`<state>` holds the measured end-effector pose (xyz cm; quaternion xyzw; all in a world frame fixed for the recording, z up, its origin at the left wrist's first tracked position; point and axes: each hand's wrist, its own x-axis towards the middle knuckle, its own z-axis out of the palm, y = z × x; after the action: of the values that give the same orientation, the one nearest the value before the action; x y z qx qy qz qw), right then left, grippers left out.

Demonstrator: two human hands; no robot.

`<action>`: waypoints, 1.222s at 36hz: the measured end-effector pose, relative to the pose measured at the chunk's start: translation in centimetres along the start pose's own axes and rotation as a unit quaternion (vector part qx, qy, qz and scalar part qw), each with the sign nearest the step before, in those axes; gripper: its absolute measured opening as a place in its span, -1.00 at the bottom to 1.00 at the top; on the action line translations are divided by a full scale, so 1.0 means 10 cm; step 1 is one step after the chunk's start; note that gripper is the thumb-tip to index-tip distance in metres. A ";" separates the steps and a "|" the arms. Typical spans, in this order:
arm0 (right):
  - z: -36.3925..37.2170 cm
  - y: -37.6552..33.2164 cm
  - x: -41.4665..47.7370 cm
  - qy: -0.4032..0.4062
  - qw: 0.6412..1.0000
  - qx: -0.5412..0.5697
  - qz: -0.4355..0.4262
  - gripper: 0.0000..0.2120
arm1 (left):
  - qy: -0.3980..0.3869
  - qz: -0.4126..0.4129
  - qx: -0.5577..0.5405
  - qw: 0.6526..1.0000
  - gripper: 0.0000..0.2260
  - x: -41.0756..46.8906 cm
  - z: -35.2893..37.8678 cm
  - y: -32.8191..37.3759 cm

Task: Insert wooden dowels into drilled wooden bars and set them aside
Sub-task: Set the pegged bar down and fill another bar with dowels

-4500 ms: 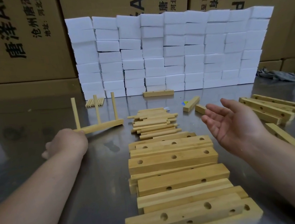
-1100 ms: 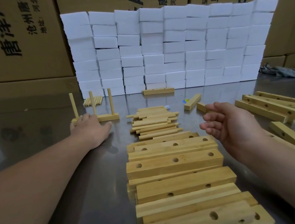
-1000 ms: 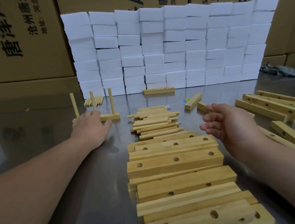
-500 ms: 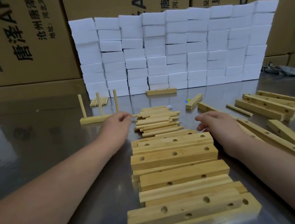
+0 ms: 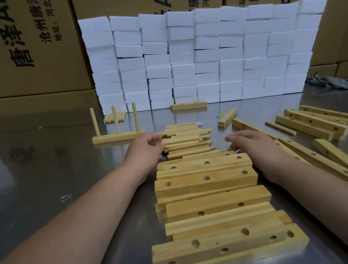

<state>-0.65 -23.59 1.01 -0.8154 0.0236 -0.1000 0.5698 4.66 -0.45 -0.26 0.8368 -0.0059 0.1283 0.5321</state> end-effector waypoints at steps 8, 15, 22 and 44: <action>-0.01 -0.03 -0.04 -0.013 0.999 0.038 0.005 -0.85 | 0.008 -0.014 0.008 1.000 -0.76 -0.01 0.02 0.01; 0.01 -0.01 0.01 0.072 0.995 0.065 0.033 -0.86 | 0.010 -0.014 -0.011 1.000 -0.83 -0.01 0.00 0.02; 0.03 -0.03 0.09 0.078 0.996 0.025 0.045 -0.86 | 0.028 -0.022 -0.083 0.996 -0.91 -0.01 -0.06 0.02; -0.13 -0.07 0.77 0.079 0.809 -0.579 0.063 -0.79 | 0.058 -0.028 -0.113 0.992 -0.80 0.00 -0.05 0.02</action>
<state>6.57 -25.74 3.15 -0.9802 0.1734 -0.0956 -0.0066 4.53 -0.07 0.17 0.7625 0.0339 0.1598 0.6260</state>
